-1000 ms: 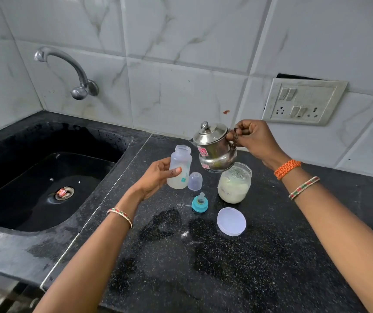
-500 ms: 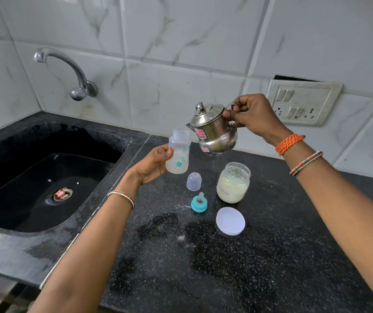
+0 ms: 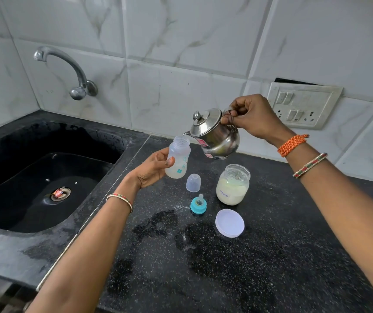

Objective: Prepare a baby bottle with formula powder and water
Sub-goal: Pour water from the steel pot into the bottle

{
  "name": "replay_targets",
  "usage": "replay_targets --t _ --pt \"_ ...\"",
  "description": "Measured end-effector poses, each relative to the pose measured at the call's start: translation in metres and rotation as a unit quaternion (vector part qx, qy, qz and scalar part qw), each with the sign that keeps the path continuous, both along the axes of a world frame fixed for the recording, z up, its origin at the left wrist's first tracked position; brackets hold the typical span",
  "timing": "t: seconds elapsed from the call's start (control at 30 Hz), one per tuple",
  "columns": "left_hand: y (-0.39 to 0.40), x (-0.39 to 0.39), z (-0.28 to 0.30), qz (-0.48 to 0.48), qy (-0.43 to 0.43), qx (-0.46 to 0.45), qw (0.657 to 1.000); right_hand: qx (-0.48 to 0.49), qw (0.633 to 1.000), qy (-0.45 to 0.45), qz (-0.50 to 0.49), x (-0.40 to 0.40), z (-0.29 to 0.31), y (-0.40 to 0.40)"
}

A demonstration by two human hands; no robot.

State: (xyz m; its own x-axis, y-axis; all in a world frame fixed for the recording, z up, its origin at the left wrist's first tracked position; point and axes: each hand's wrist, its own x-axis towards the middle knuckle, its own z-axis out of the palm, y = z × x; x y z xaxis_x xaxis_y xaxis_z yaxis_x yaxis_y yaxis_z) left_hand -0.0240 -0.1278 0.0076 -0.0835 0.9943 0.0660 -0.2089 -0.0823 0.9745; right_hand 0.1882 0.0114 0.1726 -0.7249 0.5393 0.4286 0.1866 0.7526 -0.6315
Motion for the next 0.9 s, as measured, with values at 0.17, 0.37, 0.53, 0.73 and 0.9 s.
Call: replay_targets --t 0.17,0.37,0.53,0.73,0.9 --pt "0.001 0.001 -0.001 0.001 0.001 -0.003 1.0 0.023 1.0 -0.013 -0.002 0.0 0.003 -0.004" --pt "-0.001 0.002 -0.005 0.0 -0.009 -0.006 1.0 0.042 0.999 -0.022 -0.012 -0.001 0.009 -0.005" --pt "-0.002 0.002 -0.009 -0.002 -0.014 -0.007 1.0 0.05 0.998 -0.029 -0.013 0.0 0.012 -0.006" --pt "-0.002 0.003 -0.01 0.0 -0.008 -0.01 1.0 0.063 0.998 -0.027 -0.015 0.001 0.014 -0.007" --pt "-0.002 0.002 -0.012 0.001 -0.012 -0.01 1.0 0.063 0.998 -0.022 -0.019 0.002 0.015 -0.008"
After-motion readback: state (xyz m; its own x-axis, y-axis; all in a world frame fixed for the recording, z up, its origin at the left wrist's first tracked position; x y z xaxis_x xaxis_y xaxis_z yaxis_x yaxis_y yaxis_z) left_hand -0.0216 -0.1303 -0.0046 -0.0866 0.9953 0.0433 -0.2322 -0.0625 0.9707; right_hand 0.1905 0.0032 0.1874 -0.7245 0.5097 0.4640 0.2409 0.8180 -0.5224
